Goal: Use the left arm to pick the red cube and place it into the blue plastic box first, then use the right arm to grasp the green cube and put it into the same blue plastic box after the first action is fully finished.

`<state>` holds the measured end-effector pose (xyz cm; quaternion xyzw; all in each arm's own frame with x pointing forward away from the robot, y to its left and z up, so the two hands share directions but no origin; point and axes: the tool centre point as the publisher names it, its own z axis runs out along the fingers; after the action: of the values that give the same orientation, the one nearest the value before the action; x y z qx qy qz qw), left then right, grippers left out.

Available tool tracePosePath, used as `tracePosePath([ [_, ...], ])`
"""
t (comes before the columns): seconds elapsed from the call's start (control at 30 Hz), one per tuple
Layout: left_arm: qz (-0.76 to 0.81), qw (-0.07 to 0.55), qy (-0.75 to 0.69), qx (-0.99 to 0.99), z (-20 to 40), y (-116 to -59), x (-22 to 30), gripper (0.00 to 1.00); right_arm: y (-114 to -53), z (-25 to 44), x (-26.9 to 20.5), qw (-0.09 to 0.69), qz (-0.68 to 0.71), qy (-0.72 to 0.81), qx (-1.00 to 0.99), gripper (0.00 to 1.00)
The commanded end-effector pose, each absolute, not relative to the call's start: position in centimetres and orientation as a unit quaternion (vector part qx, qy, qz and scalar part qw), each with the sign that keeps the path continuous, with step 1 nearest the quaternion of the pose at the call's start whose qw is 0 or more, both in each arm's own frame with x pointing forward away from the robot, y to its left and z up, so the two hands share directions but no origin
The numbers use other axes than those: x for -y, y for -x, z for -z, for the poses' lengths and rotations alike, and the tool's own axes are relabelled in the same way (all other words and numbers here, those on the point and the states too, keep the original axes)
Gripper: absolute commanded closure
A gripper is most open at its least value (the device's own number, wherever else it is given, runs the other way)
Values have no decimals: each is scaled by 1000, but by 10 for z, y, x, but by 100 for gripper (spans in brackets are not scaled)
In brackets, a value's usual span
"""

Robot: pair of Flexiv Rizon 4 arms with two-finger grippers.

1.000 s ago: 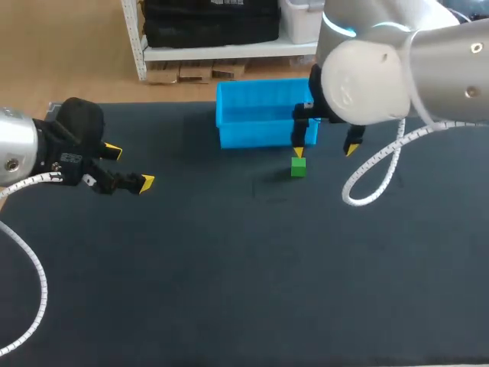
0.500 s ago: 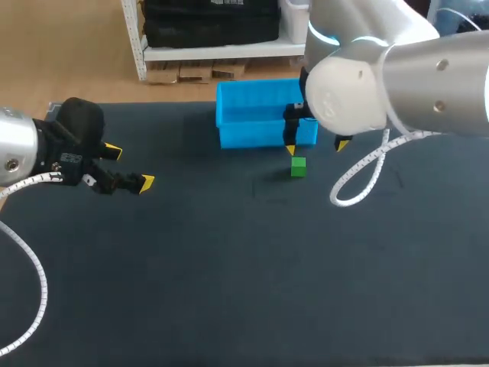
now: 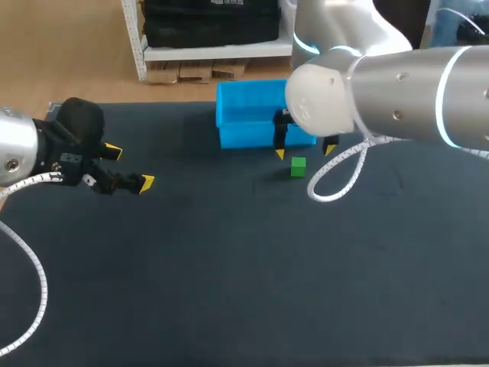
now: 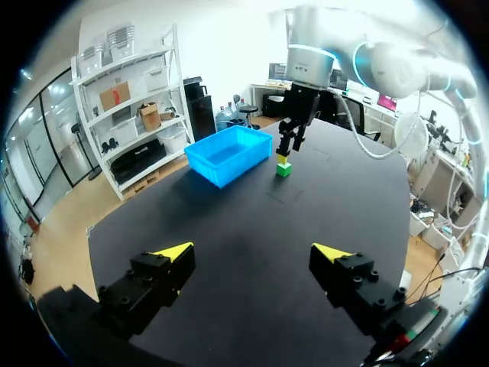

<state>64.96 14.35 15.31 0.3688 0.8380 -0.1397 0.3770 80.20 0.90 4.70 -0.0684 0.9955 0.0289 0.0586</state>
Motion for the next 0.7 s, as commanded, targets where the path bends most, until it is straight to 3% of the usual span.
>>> tracePosePath([
  [0.03,134,373,-367,-841,-154,-651,-141,0,-812,-35,-15,42,-27,69,-996,0],
  [0.7,134,373,-367,-841,-154,-651,-141,0,-808,-10,-11,29,-25,58,-998,0],
])
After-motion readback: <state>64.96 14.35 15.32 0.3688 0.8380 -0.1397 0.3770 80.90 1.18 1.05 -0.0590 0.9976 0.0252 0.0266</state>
